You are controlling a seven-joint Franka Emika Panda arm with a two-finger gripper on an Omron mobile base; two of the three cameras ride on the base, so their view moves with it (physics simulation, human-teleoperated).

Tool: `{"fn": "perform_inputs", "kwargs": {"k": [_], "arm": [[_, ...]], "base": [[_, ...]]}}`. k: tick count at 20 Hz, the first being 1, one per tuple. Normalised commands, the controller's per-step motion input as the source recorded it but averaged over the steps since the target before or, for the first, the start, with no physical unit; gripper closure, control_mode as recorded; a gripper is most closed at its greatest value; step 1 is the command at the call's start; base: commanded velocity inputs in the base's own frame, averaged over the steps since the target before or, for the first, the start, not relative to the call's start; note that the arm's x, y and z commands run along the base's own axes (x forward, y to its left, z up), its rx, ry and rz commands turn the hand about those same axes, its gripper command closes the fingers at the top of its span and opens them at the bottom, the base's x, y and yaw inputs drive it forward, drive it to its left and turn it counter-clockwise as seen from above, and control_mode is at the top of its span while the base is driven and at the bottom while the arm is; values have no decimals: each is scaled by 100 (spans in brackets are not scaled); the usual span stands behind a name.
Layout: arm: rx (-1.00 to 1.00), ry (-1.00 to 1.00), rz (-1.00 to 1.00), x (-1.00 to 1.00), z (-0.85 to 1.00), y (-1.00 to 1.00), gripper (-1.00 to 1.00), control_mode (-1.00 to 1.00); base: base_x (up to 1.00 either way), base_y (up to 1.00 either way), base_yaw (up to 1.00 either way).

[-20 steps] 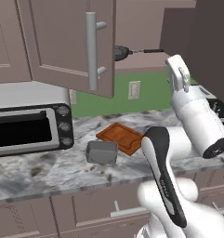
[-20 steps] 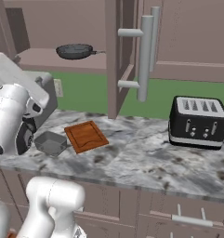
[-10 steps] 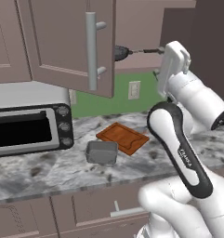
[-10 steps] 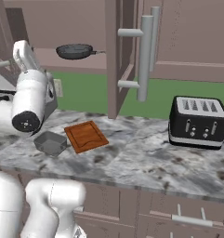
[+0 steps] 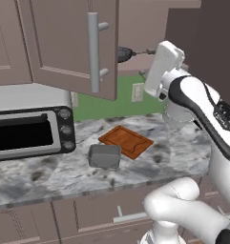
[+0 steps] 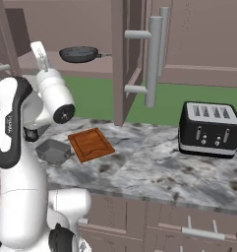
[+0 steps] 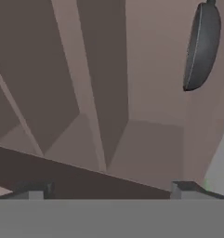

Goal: Pick the pan from the cabinet and place it on the stove. Then turn on the stove burner for the pan.

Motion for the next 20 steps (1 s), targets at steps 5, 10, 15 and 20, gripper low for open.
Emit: {"fn": "perform_inputs", "kwargs": {"k": [5, 10, 15, 20], "arm": [[1, 0, 21, 31, -8, 42, -100, -100], [0, 0, 11, 11, 0, 46, -100, -100], [0, 0, 13, -23, 0, 60, -100, -100], [0, -1, 16, -42, 0, 62, -100, -100]], "base": [[0, 0, 0], [0, 0, 0], [0, 0, 0], [0, 0, 0]]}}
